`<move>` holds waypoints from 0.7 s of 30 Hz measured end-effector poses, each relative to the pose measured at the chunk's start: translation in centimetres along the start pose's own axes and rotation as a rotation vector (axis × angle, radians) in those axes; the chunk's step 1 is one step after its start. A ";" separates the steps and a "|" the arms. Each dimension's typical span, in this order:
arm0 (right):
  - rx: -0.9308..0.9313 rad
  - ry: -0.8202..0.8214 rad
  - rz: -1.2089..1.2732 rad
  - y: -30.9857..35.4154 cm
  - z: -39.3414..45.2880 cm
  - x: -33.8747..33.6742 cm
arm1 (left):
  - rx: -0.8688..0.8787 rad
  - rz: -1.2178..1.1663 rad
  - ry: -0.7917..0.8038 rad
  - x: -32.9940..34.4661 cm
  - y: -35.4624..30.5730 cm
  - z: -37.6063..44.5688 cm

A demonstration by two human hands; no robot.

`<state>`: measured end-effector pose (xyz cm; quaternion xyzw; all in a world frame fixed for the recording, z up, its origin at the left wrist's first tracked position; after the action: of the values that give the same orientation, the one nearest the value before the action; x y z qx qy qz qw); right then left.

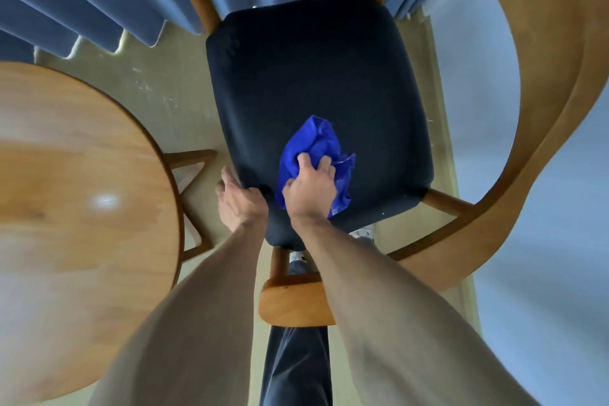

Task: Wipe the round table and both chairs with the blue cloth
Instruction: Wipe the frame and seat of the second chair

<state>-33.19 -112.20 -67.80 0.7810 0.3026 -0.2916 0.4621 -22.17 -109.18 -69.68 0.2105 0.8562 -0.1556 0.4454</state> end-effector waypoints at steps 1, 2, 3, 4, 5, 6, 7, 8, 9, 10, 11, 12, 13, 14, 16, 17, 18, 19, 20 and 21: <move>-0.035 0.041 -0.003 1.1 -0.5 1.1 | -0.010 0.011 0.017 -0.2 0.5 0.1; -0.044 0.066 -0.002 1.7 -0.7 1.6 | -0.018 0.027 0.036 -0.3 1.0 0.1; -0.047 0.083 -0.004 2.0 -0.6 2.0 | -0.029 0.040 0.046 -0.4 1.7 0.2; -0.057 0.095 -0.019 1.8 -0.4 2.0 | -0.043 0.044 0.053 -0.5 2.3 0.1; -0.071 0.108 -0.044 1.2 -0.2 1.6 | -0.051 0.045 0.058 -0.3 2.8 0.0; -0.076 0.115 -0.066 0.4 0.2 1.0 | -0.059 0.051 0.065 -0.2 3.1 -0.2; -0.053 0.101 -0.073 -0.4 0.5 0.4 | -0.061 0.061 0.070 0.0 3.5 -0.4; 0.002 0.061 -0.064 -1.2 0.9 -0.5 | -0.060 0.060 0.079 0.1 3.5 -0.8; 0.091 0.004 -0.047 -2.2 1.4 -1.5 | -0.060 0.055 0.084 0.3 3.2 -1.1; 0.196 -0.067 -0.020 -3.1 1.9 -2.7 | -0.061 0.048 0.087 0.3 2.7 -1.4; 0.309 -0.137 0.005 -4.3 2.5 -4.2 | -0.060 0.046 0.085 0.3 2.2 -1.6; 0.433 -0.203 0.030 -5.7 3.2 -5.6 | -0.052 0.040 0.082 0.3 1.6 -1.7; 0.570 -0.277 0.084 -7.3 3.9 -7.3 | -0.032 0.032 0.080 0.3 1.0 -1.7; 0.687 -0.337 0.153 -8.6 4.3 -8.9 | -0.009 0.021 0.078 0.2 0.3 -1.8; 0.780 -0.364 0.234 -10.5 4.5 -10.5 | 0.037 0.003 0.076 0.4 -0.9 -1.9; 0.764 -0.353 0.228 -10.6 4.4 -10.5 | 0.047 0.001 0.075 0.6 -1.4 -2.0; 0.752 -0.356 0.228 -10.5 4.1 -10.4 | 0.043 0.001 0.082 0.9 -1.9 -2.2; 0.751 -0.376 0.243 -10.2 3.7 -10.3 | 0.033 0.000 0.085 1.2 -2.3 -2.5; 0.770 -0.400 0.273 -9.9 3.6 -10.0 | 0.026 0.004 0.085 1.5 -2.6 -2.7; 0.795 -0.414 0.314 -9.9 3.6 -9.8 | 0.019 0.006 0.084 1.7 -2.6 -2.9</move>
<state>-47.45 -113.54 -67.41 0.8589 -0.0529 -0.4610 0.2167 -26.31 -109.76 -69.26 0.2238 0.8719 -0.1534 0.4076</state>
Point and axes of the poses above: each hand's wrist, its own z-axis towards the middle knuckle, its own x-axis out of the palm, y = z × x, the point moved 1 cm from there along z, towards the middle knuckle, and after that the axes turned 14 degrees about z, right-handed, at the moved point
